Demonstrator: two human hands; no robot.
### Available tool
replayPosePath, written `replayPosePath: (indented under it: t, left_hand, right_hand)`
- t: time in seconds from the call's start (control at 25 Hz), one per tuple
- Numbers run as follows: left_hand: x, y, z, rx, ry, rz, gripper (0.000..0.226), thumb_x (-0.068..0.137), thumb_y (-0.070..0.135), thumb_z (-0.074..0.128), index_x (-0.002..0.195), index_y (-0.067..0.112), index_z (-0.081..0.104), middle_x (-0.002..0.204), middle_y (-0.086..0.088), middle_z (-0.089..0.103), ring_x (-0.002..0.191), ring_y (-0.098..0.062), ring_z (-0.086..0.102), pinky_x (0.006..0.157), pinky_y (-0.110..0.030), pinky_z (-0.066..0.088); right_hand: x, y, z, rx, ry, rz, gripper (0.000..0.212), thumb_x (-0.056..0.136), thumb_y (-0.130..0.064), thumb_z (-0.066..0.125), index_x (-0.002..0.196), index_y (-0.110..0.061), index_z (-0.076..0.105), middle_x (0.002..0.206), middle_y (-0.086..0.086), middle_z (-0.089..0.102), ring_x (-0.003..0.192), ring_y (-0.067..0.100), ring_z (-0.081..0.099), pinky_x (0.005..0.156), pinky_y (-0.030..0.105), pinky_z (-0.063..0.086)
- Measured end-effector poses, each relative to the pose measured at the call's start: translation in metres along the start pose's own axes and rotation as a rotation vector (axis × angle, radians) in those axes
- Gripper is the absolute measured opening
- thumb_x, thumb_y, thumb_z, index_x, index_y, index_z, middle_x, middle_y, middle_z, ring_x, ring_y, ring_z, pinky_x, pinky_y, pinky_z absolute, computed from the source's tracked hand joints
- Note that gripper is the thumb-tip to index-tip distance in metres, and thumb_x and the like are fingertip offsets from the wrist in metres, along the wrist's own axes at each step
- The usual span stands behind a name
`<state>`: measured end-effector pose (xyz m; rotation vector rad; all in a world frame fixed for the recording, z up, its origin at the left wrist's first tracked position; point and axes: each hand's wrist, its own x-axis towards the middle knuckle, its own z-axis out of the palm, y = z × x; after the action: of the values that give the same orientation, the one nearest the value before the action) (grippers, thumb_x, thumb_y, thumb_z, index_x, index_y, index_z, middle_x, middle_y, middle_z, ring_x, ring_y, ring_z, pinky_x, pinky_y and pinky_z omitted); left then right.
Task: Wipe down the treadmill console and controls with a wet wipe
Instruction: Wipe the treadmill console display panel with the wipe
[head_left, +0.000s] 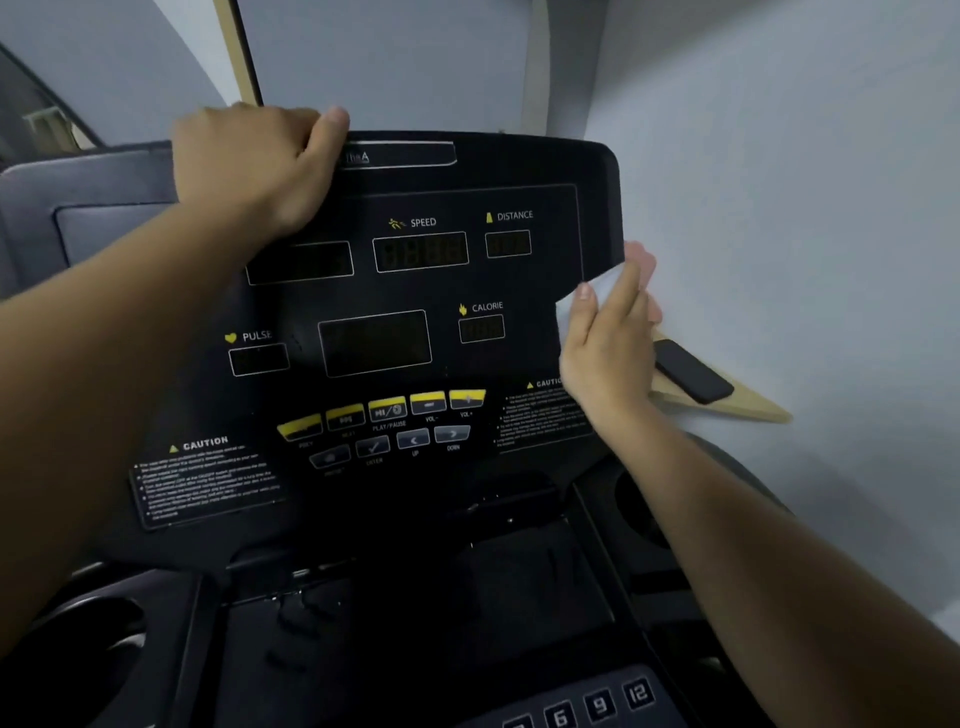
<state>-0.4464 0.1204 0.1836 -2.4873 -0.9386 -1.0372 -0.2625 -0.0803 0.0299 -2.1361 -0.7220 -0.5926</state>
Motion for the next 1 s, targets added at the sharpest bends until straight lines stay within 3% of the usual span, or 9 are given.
replayPosePath:
  t: [0.04, 0.12, 0.2, 0.28, 0.48, 0.68, 0.88, 1.0]
  left_hand:
    - [-0.001, -0.001, 0.002, -0.005, 0.028, 0.015, 0.062, 0.101, 0.052, 0.016, 0.086, 0.008, 0.058, 0.072, -0.019, 0.046, 0.073, -0.038, 0.047, 0.072, -0.039, 0.031]
    - [-0.002, -0.002, 0.004, -0.014, 0.059, 0.025, 0.06, 0.101, 0.05, 0.016, 0.086, 0.009, 0.057, 0.076, -0.024, 0.054, 0.081, -0.044, 0.056, 0.076, -0.041, 0.035]
    - [-0.002, 0.0, 0.004, -0.019, 0.055, 0.009, 0.06, 0.101, 0.049, 0.016, 0.088, 0.008, 0.059, 0.077, -0.024, 0.054, 0.081, -0.044, 0.055, 0.078, -0.042, 0.037]
    - [-0.001, 0.0, 0.003, -0.027, 0.048, 0.004, 0.061, 0.102, 0.049, 0.016, 0.089, 0.009, 0.06, 0.078, -0.024, 0.056, 0.08, -0.042, 0.055, 0.08, -0.042, 0.038]
    - [-0.002, -0.003, 0.005, -0.043, 0.042, 0.005, 0.058, 0.103, 0.045, 0.018, 0.08, 0.008, 0.057, 0.066, -0.011, 0.046, 0.067, -0.029, 0.042, 0.072, -0.037, 0.03]
    - [-0.003, -0.007, 0.006, -0.047, 0.049, 0.023, 0.049, 0.104, 0.035, 0.021, 0.076, 0.008, 0.051, 0.063, -0.006, 0.042, 0.065, -0.03, 0.041, 0.07, -0.035, 0.029]
    - [-0.002, -0.01, 0.002, -0.048, -0.004, 0.052, 0.047, 0.104, 0.036, 0.019, 0.075, 0.009, 0.047, 0.071, -0.009, 0.048, 0.069, -0.03, 0.043, 0.073, -0.037, 0.03]
    - [-0.002, -0.006, -0.005, -0.084, -0.076, 0.01, 0.047, 0.103, 0.036, 0.016, 0.067, 0.015, 0.038, 0.064, -0.006, 0.042, 0.072, -0.032, 0.044, 0.078, -0.04, 0.034]
  right_hand:
    - [-0.013, 0.004, 0.001, -0.045, -0.016, -0.016, 0.064, 0.103, -0.042, 0.025, 0.152, -0.002, 0.014, 0.142, 0.023, 0.04, 0.119, 0.036, 0.05, 0.086, 0.04, 0.05]
    - [-0.041, 0.009, 0.003, -0.175, -0.069, -0.077, 0.069, 0.103, -0.044, 0.022, 0.154, -0.001, 0.005, 0.157, 0.027, 0.017, 0.141, 0.041, 0.026, 0.113, 0.05, 0.032]
    - [-0.063, 0.011, 0.003, -0.3, -0.155, -0.168, 0.073, 0.102, -0.046, 0.021, 0.154, 0.001, 0.003, 0.16, 0.029, 0.0, 0.149, 0.041, 0.001, 0.12, 0.055, 0.011]
    - [-0.07, 0.006, 0.002, -0.372, -0.211, -0.254, 0.077, 0.1, -0.049, 0.021, 0.154, 0.002, 0.002, 0.16, 0.028, -0.006, 0.149, 0.04, -0.008, 0.12, 0.056, 0.005]
    - [0.009, -0.034, -0.001, -0.384, -0.204, -0.396, 0.077, 0.099, -0.056, 0.014, 0.155, -0.009, -0.008, 0.162, 0.02, -0.014, 0.149, 0.033, -0.016, 0.12, 0.056, 0.0]
    - [0.082, -0.051, -0.005, -0.212, -0.092, -0.242, 0.074, 0.1, -0.054, 0.017, 0.156, -0.01, -0.002, 0.163, 0.016, -0.008, 0.151, 0.03, -0.009, 0.121, 0.052, 0.004]
    - [0.034, -0.043, 0.004, -0.078, -0.079, -0.012, 0.074, 0.1, -0.053, 0.017, 0.156, -0.009, -0.003, 0.163, 0.017, -0.003, 0.151, 0.031, -0.001, 0.122, 0.05, 0.005]
    - [-0.015, -0.019, -0.005, -0.201, -0.158, -0.107, 0.074, 0.1, -0.053, 0.014, 0.156, -0.007, -0.003, 0.162, 0.022, -0.008, 0.15, 0.036, -0.007, 0.12, 0.048, 0.001]
